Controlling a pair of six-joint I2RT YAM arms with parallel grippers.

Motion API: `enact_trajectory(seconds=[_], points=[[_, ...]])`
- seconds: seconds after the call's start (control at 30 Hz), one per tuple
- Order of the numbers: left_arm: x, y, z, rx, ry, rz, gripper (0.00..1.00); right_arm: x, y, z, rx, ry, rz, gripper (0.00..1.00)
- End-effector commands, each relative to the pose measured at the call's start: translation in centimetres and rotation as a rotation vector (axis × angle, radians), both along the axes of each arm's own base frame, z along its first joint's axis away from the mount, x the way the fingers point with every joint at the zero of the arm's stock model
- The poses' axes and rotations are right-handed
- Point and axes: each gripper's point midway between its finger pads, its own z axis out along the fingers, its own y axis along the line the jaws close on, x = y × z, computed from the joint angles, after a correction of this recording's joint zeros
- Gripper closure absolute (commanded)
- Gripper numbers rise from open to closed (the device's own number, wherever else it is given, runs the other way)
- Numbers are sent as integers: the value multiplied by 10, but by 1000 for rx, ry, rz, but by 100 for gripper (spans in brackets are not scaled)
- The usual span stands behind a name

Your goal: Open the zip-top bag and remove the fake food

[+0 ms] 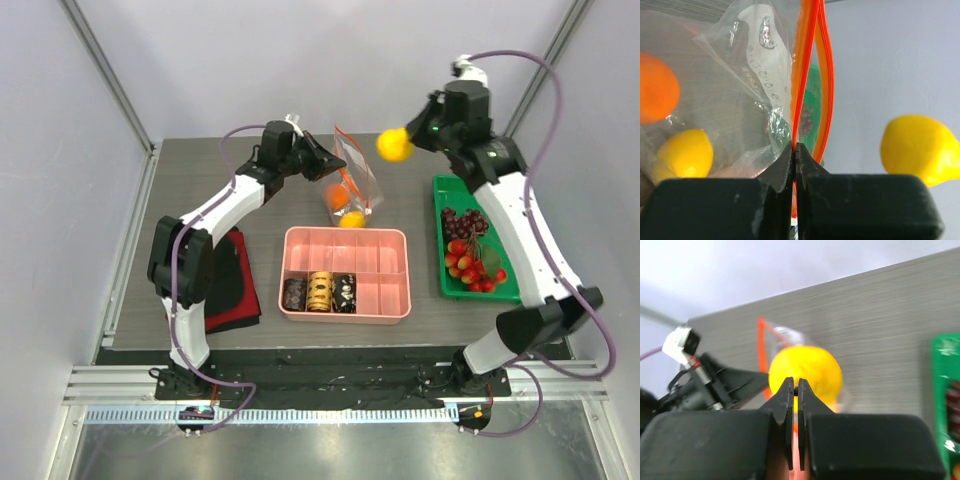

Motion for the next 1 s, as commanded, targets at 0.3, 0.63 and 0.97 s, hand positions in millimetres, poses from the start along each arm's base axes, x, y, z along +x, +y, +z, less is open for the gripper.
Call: enact_trajectory(seconds=[0.3, 0.63, 0.97], points=[[6, -5, 26, -12, -68, -27, 100, -43, -208, -106, -112, 247, -583, 99], [-2, -8, 31, -29, -80, -60, 100, -21, -260, -170, -266, 392, -689, 80], [-8, -25, 54, -119, -84, -106, 100, -21, -254, -143, -279, 360, -606, 36]])
